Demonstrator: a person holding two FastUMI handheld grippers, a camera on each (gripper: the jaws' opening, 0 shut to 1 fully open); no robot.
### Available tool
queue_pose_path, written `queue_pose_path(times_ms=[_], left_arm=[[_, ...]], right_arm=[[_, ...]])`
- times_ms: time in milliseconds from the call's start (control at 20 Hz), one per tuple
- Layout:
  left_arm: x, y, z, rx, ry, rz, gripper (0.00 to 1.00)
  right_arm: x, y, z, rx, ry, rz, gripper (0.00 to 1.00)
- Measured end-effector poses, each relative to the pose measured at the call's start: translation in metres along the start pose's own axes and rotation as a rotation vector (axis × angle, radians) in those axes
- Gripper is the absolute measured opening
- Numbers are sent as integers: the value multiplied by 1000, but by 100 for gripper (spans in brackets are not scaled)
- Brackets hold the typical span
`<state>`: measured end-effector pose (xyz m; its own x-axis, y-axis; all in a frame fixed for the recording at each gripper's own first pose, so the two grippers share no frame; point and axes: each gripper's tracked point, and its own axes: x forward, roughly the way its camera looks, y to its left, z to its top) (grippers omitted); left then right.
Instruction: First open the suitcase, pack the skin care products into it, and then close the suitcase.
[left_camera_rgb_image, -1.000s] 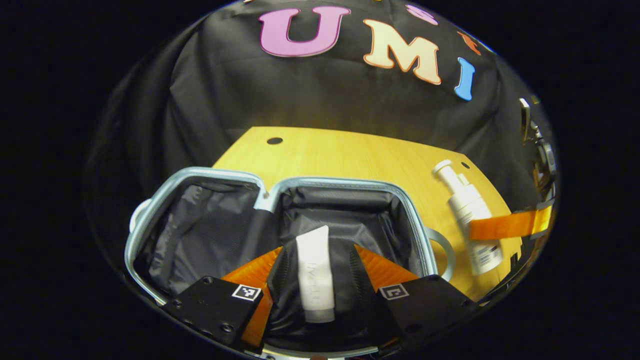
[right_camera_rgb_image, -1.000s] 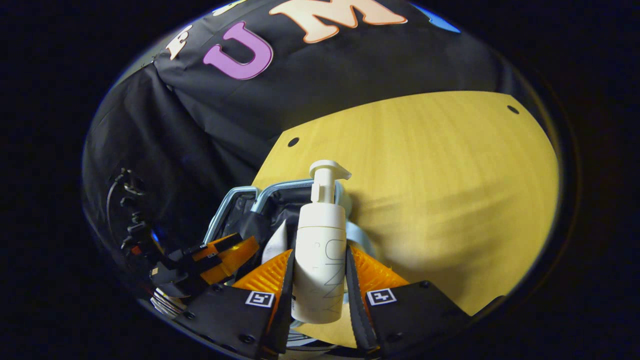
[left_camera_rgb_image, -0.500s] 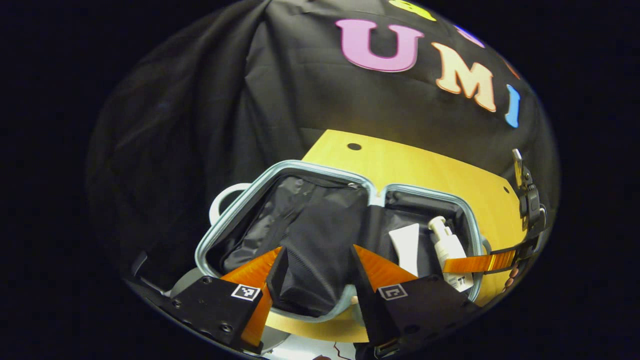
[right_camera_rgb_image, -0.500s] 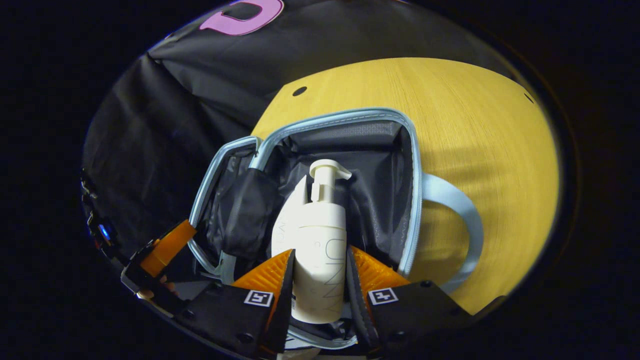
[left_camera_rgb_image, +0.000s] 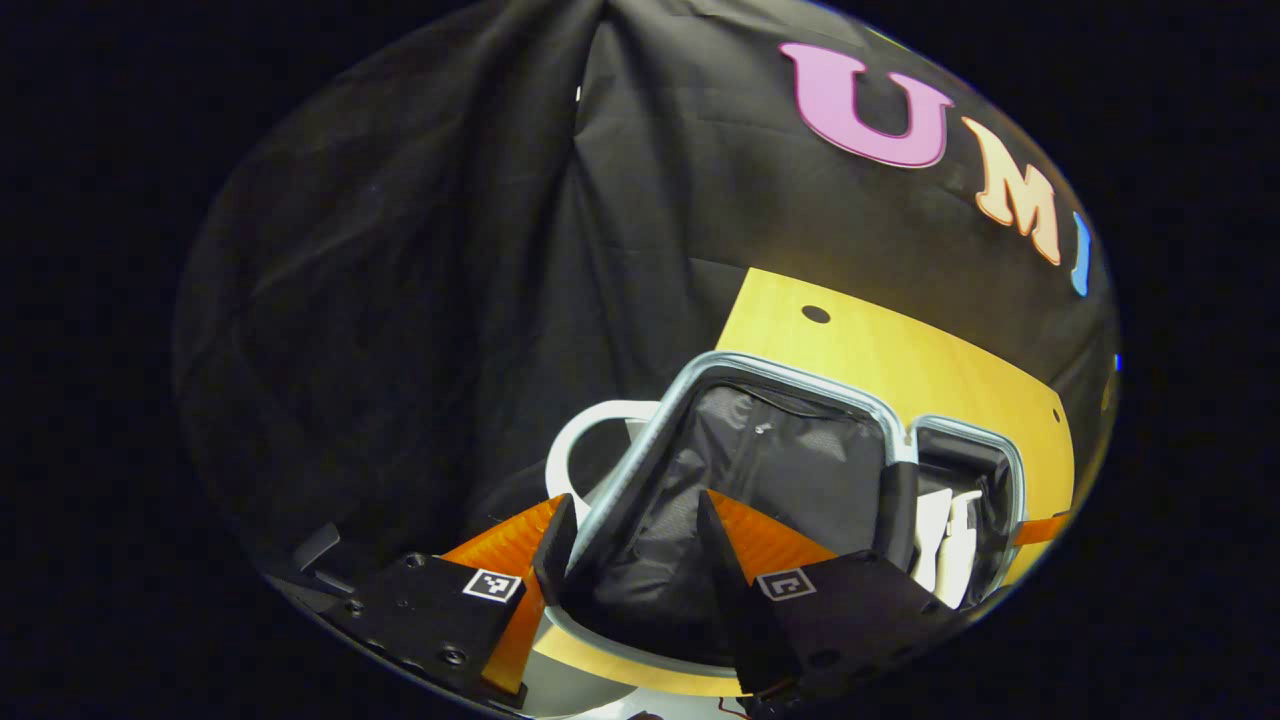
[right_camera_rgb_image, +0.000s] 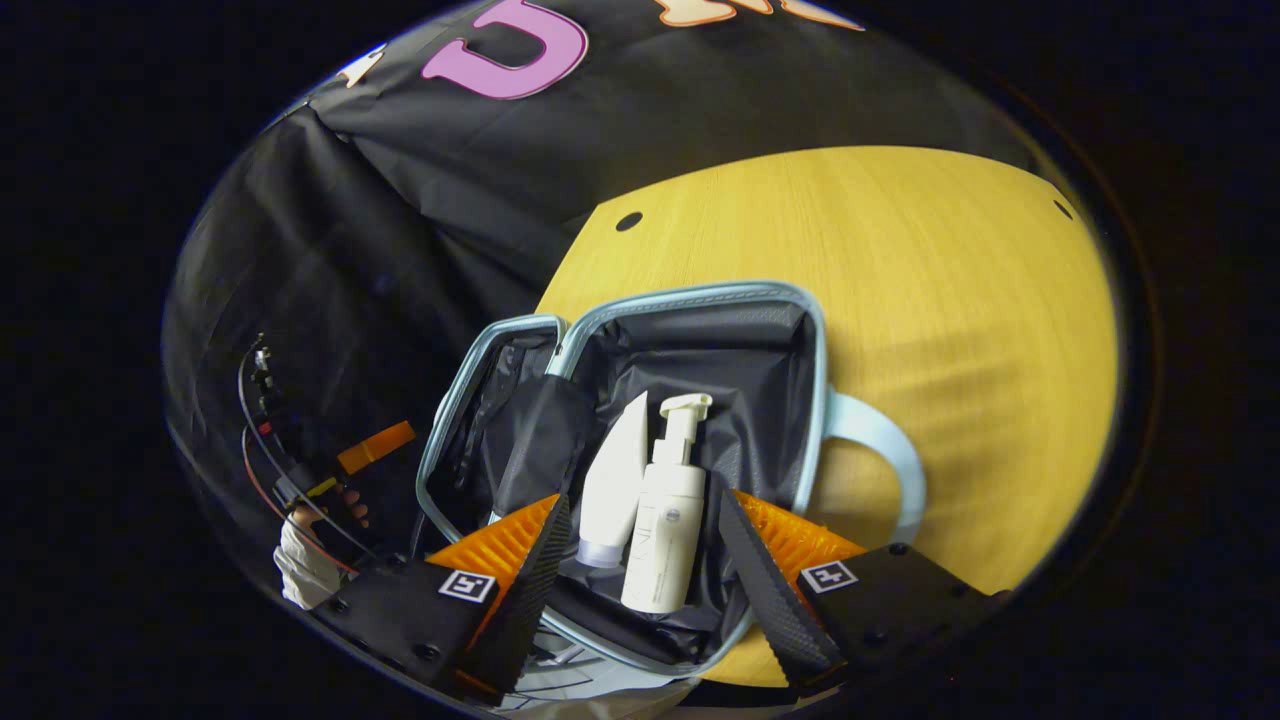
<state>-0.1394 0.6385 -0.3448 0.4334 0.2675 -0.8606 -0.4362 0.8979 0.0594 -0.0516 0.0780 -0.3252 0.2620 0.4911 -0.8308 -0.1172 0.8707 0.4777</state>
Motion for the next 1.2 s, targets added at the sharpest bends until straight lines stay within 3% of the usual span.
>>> queue_pose_path(times_ms=[250,300,600,750,900,1000,1200], left_arm=[[50,27,3,-64,71,-1,75],[60,31,-3,-69,101,5,72],[100,55,-25,-85,241,32,72],[117,53,-33,-110,304,6,71],[115,52,-45,-124,387,40,12],[104,45,-29,-98,347,15,3],[66,36,6,2,259,49,0]], right_arm=[[-30,-42,19,-56,-89,-85,95],[-34,-50,20,-55,-96,-102,95],[-44,-83,8,-15,-58,-168,95],[-48,-83,9,-27,-49,-160,95],[-53,-85,13,-38,-61,-154,95],[-58,-86,16,-44,-79,-145,95],[-70,-87,27,-52,-119,-119,93]])
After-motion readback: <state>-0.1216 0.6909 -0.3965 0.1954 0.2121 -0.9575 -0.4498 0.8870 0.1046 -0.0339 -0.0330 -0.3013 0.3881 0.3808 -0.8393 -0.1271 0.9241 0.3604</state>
